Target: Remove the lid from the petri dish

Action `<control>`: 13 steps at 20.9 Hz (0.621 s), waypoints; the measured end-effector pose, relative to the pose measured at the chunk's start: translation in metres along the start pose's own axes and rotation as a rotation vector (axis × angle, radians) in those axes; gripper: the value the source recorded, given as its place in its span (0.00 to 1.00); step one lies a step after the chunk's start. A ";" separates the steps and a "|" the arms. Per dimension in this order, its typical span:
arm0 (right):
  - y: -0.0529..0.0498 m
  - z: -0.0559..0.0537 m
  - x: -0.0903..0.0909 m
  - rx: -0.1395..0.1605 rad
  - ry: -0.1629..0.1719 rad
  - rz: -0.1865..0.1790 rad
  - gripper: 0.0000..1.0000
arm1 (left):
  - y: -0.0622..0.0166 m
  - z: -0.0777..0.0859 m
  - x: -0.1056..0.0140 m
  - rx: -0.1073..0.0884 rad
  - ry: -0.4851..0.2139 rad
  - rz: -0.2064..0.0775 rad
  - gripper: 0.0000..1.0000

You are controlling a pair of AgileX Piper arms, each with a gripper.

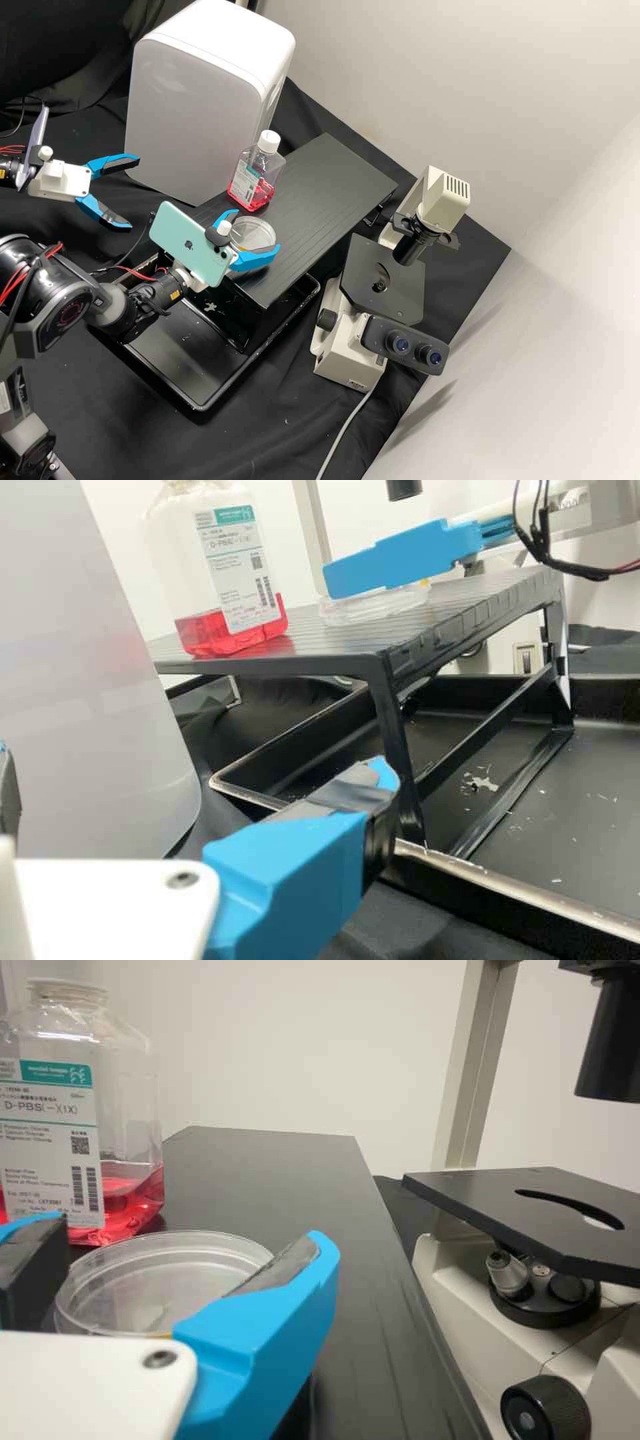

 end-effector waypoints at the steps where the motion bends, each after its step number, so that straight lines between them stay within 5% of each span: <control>1: 0.000 0.000 0.000 0.000 0.000 0.000 1.00 | 0.0000 0.001 0.000 0.000 -0.002 0.000 1.00; 13: -0.002 -0.002 0.000 0.001 0.006 -0.005 1.00 | 0.0000 0.002 0.000 0.000 -0.006 0.000 1.00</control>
